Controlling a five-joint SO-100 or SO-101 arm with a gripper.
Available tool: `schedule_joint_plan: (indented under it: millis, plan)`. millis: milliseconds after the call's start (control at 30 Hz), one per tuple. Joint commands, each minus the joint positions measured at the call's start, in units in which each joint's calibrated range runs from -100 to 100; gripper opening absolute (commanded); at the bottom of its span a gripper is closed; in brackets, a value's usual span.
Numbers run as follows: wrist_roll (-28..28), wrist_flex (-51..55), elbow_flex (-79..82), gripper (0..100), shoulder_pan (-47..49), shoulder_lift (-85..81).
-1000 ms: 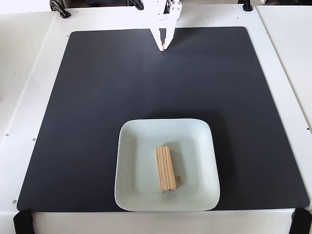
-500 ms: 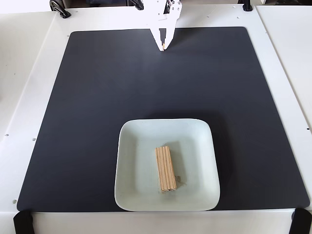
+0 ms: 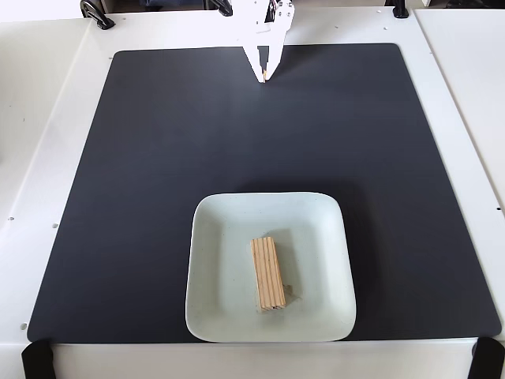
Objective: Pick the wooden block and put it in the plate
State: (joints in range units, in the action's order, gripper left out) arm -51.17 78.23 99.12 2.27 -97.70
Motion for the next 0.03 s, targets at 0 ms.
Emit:
schedule_joint_plan:
  millis: [0]
  plan:
    - [0.03, 0.47, 0.34, 1, 0.19, -0.09]
